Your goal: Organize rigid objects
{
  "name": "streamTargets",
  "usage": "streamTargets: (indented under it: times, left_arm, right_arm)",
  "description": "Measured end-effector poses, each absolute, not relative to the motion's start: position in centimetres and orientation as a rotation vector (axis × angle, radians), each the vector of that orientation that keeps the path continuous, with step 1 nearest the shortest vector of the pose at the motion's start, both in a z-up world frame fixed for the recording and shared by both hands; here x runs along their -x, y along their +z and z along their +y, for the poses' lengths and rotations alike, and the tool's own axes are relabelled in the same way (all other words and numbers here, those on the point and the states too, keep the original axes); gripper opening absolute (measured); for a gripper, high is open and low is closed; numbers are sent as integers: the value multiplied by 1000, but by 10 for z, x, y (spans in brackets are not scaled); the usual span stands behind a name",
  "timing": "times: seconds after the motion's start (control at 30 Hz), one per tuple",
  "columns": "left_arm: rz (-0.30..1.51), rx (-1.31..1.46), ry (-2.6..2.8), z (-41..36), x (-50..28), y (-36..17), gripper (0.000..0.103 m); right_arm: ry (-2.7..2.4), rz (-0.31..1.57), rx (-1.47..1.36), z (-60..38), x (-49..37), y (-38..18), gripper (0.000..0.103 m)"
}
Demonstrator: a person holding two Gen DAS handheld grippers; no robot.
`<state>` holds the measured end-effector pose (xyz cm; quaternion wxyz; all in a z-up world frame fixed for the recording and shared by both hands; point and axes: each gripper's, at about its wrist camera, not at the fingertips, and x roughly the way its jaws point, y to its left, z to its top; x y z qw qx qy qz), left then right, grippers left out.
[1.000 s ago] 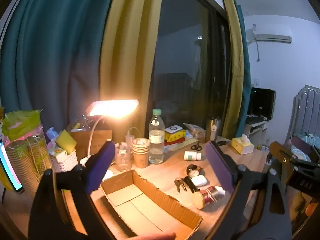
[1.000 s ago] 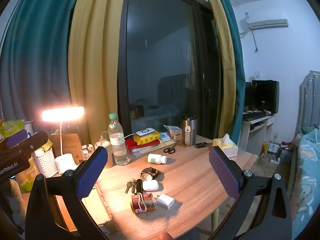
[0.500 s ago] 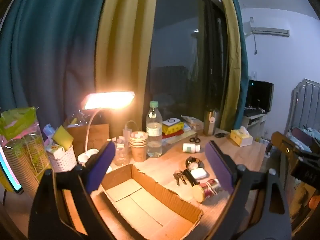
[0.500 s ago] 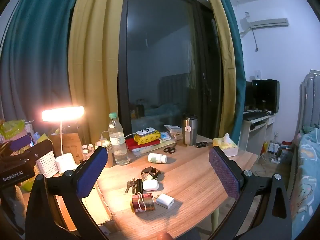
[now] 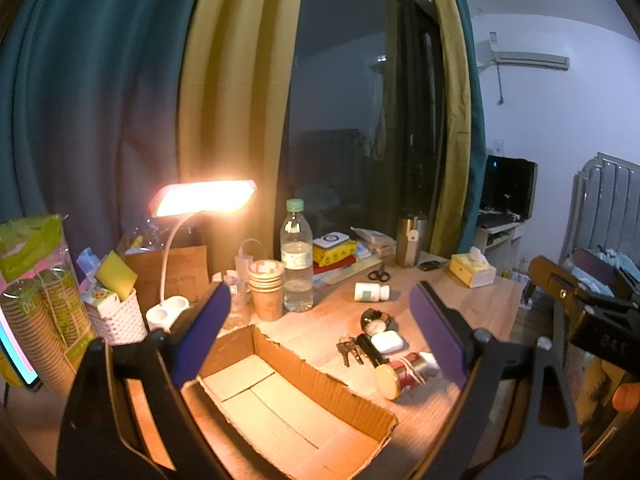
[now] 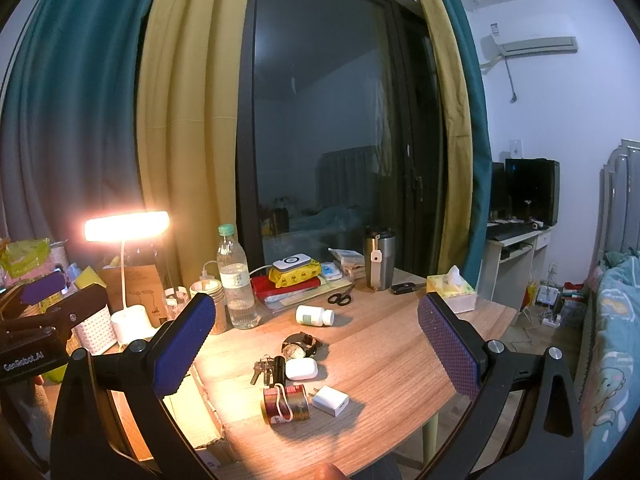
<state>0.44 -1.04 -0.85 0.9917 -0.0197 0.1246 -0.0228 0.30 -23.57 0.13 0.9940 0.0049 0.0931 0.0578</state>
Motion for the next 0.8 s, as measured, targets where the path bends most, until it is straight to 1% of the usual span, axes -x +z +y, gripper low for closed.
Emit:
streamTargets:
  times: [0.8]
  left_arm:
    - [246,61,-8,-7,1,-9,91]
  right_arm:
    - [117,190,-9,-235,0,2,103]
